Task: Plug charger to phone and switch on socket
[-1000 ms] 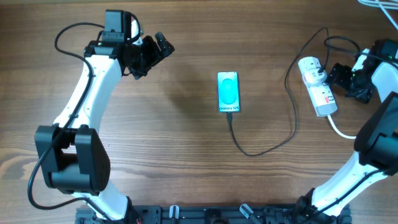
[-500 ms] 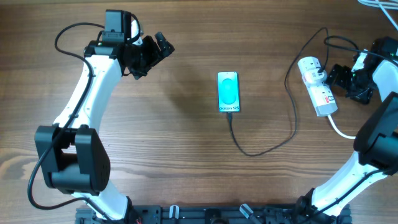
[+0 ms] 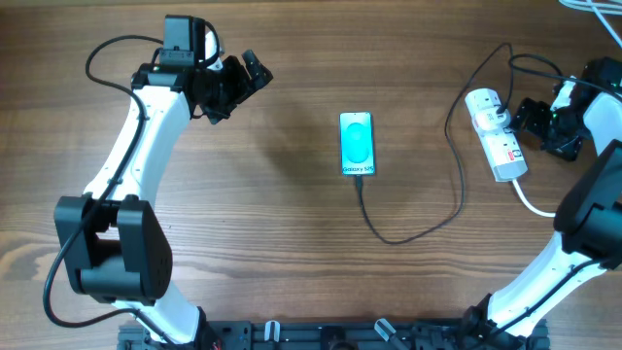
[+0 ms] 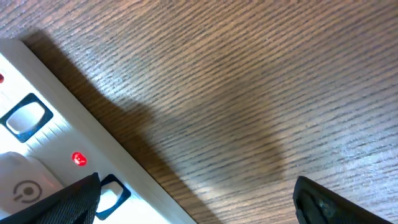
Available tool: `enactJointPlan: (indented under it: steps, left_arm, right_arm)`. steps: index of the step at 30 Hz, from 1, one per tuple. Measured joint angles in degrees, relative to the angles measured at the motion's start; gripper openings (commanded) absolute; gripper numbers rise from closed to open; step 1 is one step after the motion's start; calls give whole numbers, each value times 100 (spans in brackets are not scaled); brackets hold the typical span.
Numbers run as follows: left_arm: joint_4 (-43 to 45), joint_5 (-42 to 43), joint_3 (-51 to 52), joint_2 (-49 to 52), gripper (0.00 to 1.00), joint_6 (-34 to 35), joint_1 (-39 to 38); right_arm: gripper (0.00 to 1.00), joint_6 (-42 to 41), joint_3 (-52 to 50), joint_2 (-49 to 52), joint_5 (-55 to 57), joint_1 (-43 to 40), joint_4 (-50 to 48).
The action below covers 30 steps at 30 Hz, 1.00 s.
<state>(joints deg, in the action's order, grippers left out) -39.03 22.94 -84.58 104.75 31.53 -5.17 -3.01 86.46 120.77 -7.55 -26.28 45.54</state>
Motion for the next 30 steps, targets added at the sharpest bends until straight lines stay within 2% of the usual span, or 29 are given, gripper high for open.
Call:
enactJointPlan:
  steps: [5,9,13,19,30]
  left_arm:
    - [-2,0,0,0,100,0,0]
    - [0,0,0,0,100,0,0]
    - [0,0,0,0,100,0,0]
    - [0,0,0,0,100,-2,0]
    - [0,0,0,0,100,0,0]
  right_arm:
    - [100,0,210,116,-162,-50,249]
    - [100,4,859,422,-162,-57,1021]
    - [100,4,1335,483,-173,-122,1226]
    - [100,9,1366,483,-190,-179,1443]
    - [99,334,1366,483,72,-179,2861]
